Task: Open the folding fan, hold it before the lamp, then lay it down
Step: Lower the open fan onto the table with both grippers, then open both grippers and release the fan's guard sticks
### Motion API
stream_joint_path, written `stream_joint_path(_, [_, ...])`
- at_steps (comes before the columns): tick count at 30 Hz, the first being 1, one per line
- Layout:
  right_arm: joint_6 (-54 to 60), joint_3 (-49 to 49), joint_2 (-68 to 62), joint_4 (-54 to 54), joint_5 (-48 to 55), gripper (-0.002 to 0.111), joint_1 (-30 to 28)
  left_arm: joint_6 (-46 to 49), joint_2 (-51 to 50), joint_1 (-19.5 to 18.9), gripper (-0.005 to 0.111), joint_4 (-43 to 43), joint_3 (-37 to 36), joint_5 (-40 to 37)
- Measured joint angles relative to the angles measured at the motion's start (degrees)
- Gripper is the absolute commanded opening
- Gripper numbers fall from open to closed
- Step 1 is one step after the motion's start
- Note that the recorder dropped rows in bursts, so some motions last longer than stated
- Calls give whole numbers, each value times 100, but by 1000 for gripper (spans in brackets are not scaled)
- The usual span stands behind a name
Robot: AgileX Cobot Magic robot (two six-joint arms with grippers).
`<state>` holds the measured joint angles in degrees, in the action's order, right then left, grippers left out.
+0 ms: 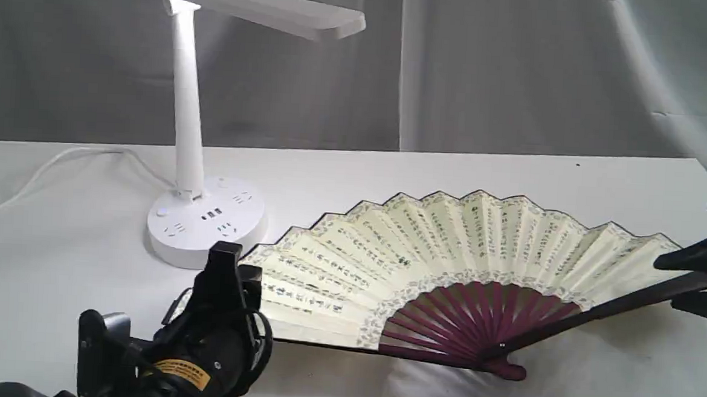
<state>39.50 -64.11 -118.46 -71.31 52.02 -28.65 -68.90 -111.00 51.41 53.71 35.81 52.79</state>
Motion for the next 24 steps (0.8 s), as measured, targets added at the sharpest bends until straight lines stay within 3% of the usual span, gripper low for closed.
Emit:
stream_joint_path(7, [-168,0,0,178,-260,67,0,507,0,0,63,0,0,36])
stream_joint_path(18, [-758,0,0,684,-410,67,0,828,21,0,63,0,-85,130])
stream_joint_path(24, [-656,0,0,355,53,66,0,2008,56,0,63,-134,-85,-7])
